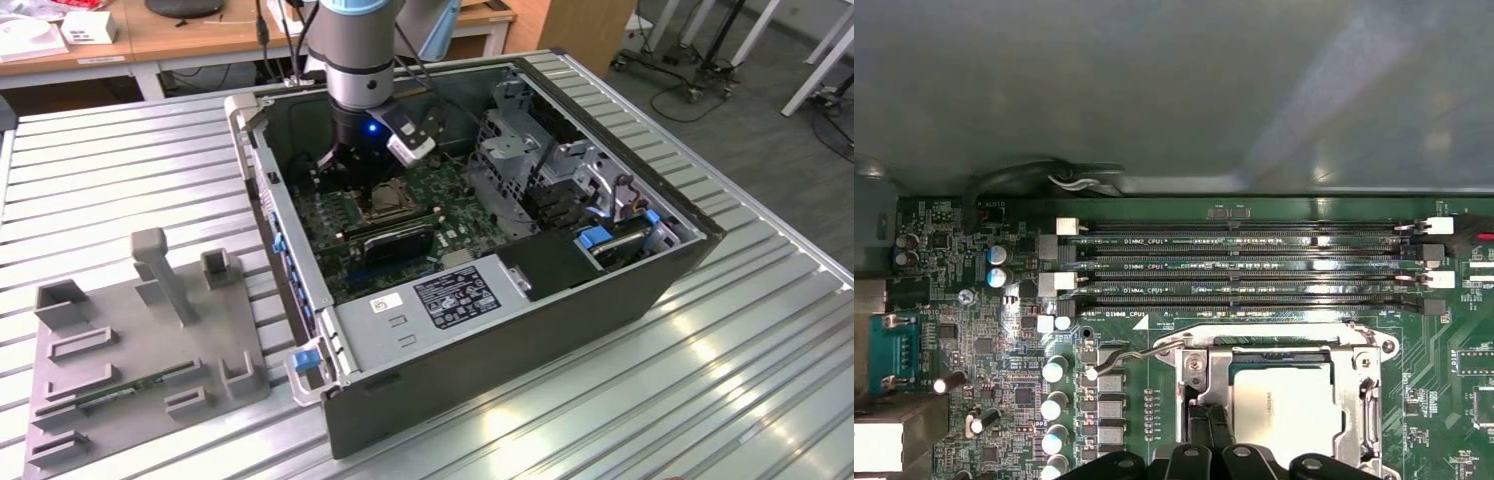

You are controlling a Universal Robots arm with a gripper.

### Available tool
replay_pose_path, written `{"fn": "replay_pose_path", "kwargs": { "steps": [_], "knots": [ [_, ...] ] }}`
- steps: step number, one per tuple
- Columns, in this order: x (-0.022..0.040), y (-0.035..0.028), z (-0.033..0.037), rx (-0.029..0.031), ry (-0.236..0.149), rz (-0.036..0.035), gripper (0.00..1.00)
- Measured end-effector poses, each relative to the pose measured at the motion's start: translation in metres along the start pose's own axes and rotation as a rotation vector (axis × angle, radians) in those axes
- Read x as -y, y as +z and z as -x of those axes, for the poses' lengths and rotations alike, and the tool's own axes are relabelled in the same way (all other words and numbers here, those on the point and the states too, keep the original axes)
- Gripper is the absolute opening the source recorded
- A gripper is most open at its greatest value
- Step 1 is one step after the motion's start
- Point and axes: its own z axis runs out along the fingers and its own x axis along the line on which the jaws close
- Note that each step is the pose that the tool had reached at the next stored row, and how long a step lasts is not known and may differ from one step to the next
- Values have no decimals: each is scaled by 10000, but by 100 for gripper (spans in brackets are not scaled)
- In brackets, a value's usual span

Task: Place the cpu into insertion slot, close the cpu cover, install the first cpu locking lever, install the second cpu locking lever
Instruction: 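Close the cpu cover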

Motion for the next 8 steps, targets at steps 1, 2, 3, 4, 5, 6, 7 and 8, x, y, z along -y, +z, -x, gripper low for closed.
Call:
{"fn": "replay_pose_path", "kwargs": {
  "steps": [1, 2, 3, 4, 5, 6, 7, 8],
  "knots": [
    [0, 0, 0, 0, 0, 0, 11],
    [-1, 1, 0, 1, 0, 2, 11],
    [-1, 3, 1, 3, 0, 4, 11],
    [-1, 3, 1, 3, 0, 4, 11],
    [-1, 3, 0, 3, 1, 4, 11],
    [-1, 5, 0, 3, 0, 4, 11],
    [0, 8, 0, 2, 0, 3, 11],
    [0, 10, 0, 0, 0, 1, 11]
  ]
}}
